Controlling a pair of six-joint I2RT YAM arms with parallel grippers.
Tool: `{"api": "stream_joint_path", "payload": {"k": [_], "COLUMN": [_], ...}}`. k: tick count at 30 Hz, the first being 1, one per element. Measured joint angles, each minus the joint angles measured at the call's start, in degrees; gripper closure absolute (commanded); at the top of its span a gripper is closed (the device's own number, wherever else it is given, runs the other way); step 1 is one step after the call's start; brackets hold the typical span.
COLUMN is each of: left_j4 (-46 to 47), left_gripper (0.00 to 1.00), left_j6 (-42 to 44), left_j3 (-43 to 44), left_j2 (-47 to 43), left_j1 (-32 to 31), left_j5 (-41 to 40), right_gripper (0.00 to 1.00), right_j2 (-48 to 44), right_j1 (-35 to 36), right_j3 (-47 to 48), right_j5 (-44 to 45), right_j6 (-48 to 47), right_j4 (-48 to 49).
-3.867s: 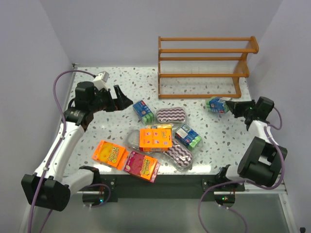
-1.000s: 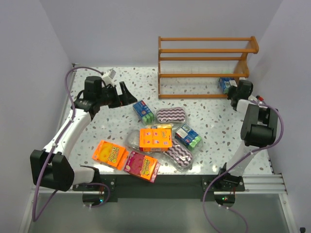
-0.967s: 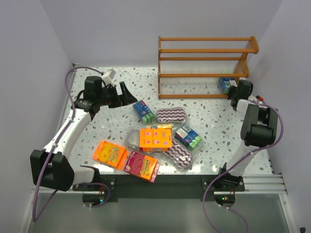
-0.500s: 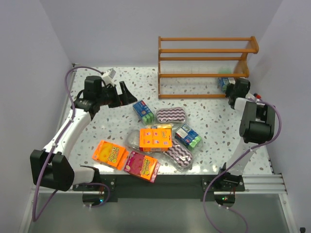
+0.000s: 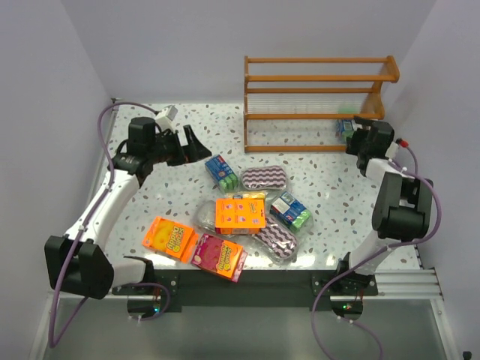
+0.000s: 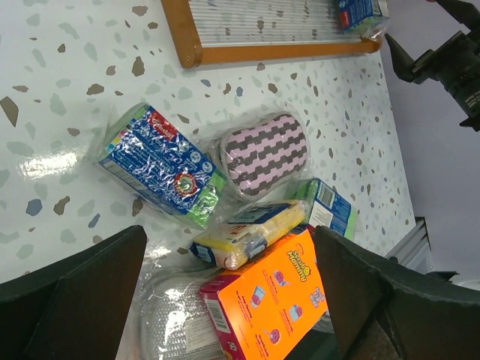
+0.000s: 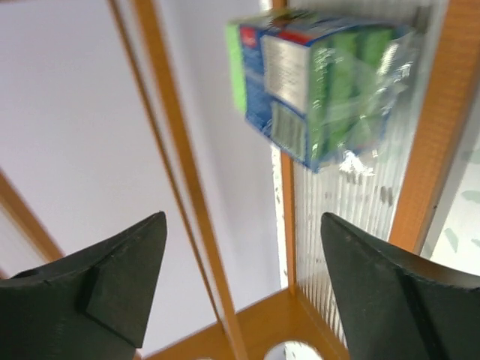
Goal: Place and organize the cleaning sponges onto the shelf
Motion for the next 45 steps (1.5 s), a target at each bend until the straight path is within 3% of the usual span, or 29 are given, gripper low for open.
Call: {"api": "stream_joint_path", "payload": {"k": [6,15,19,23,28,32,39,45], "left_j4": [0.11,0.85,1.09,1.09,1.11,1.11,1.14,1.16], "left_gripper": [0.0,0.0,0.0,0.0,0.0,0.0,0.0,0.0], "left_j6": [0.0,-0.02,-0.09,-0.09,-0.07,-0.09,-0.09,-0.35], "left_j3": [-0.2,-3.89,-5.4,-5.73,-5.75,-5.79,-6.32,-6.4], "left_j2": [-2.27,-6.19,-6.49,-7.06,-8.0,-8.07,-8.26,-8.24], "left_j1": [0.0,0.0,0.0,0.0,0.0,0.0,0.0,0.0], "left_j5": [0.04,0.42,0.96,1.44,2.25,2.95,3.23,3.21], "right_gripper": [0.1,0.13,0.14,0.17,0.19,0.22,0.26,0.36], "right_j2": [-4.94,-20.96,-28.98,-35.74,-46.21,-51.54,-51.1,-49.24], "right_j1": [-2.64,-1.77,0.81,8.04,16.9,19.52,21.62,21.9], "right_j3": [-0.42,0.46,-4.0,-7.1,-13.18,-17.59,-23.8,-28.52], "right_j5": [-10.27,-21.22,-23.65,-24.44,-23.47,-21.73,-19.15,-17.55], "right_j6": [-7.98,-40.59,-49.94,-56.13,-56.57,-54.14,-48.59,-41.88], "right_j4": [-2.99,-34.32,-45.46,-55.89,-62.9,-65.24,-62.93,-54.86]}}
